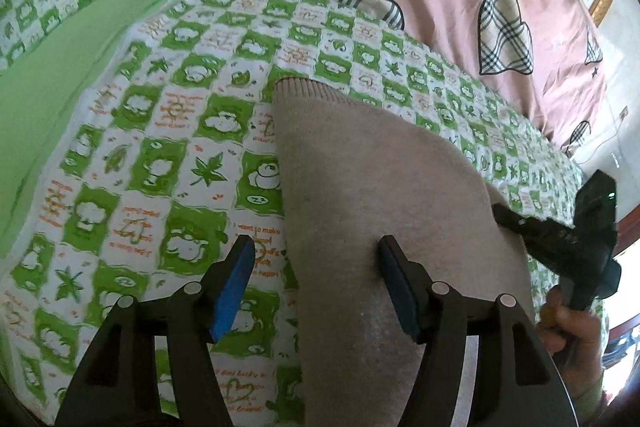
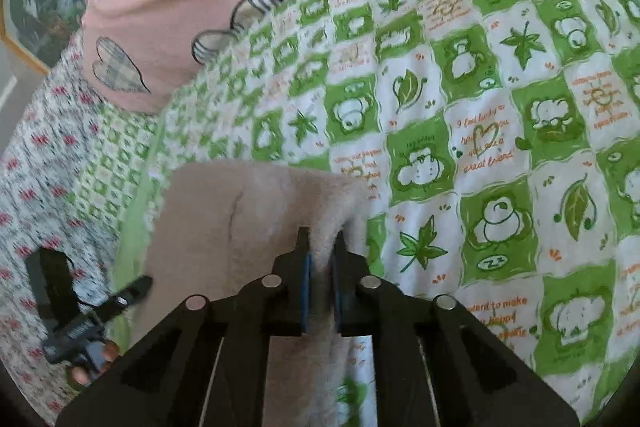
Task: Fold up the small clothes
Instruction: 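Release the bundle with both grippers and pull them back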
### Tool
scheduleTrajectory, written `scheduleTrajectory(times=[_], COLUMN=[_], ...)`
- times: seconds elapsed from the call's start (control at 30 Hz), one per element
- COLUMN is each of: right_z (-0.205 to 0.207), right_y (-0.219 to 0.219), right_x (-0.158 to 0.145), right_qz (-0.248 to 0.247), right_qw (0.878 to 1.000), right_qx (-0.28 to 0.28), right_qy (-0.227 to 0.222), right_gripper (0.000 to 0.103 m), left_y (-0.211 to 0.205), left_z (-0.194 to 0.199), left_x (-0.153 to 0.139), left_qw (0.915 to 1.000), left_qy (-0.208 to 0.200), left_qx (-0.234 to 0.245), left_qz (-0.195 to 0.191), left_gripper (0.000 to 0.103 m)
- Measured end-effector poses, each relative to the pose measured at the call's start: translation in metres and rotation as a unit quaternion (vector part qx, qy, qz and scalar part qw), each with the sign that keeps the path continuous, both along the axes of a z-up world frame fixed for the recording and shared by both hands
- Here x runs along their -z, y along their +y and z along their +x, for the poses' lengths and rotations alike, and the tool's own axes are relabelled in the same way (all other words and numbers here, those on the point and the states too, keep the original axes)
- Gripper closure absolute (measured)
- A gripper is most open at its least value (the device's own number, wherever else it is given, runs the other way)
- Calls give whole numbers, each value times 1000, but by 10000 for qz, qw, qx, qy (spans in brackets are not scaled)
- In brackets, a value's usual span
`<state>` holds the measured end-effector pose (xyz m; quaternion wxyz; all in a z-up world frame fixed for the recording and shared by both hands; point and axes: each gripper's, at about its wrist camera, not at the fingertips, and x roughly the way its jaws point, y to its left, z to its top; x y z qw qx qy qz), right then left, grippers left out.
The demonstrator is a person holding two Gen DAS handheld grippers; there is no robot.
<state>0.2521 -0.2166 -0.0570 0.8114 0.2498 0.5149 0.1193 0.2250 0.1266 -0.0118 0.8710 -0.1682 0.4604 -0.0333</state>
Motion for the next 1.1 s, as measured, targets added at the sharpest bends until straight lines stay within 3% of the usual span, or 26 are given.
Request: scheduleTrajectory(times=[0.2, 0.5, 0.63, 0.77, 0.83, 1.1], right_z=[-34, -107, -129, -131, -132, -170], right_y=[-6, 18, 34, 32, 29, 31], right_x=[-35, -55, -43, -18, -14, -39], right_qz=[-5, 157, 182, -189, -136, -265], right_qw=[9995, 9989, 9979, 9986, 9989, 9969], right_qx=[159, -260, -576, -491, -437, -725], right_qy=[-281, -346, -221, 83, 94, -158], right_gripper=[65, 64, 64, 65, 66, 64], left_y=[2, -8, -9, -17, -17, -16], left_z=[-25, -84, -106, -116, -118, -151], left_x=[-8, -12, -10, 3, 8, 11], left_qw=[9999, 9990, 9995, 9987, 9987, 9987], left_qy=[-51, -97, -28, 98, 173, 205], left_qx=[-18, 50, 106, 201, 195, 356], left_qz=[91, 438, 303, 454, 429, 296], left_gripper=[38, 40, 40, 39, 38, 40])
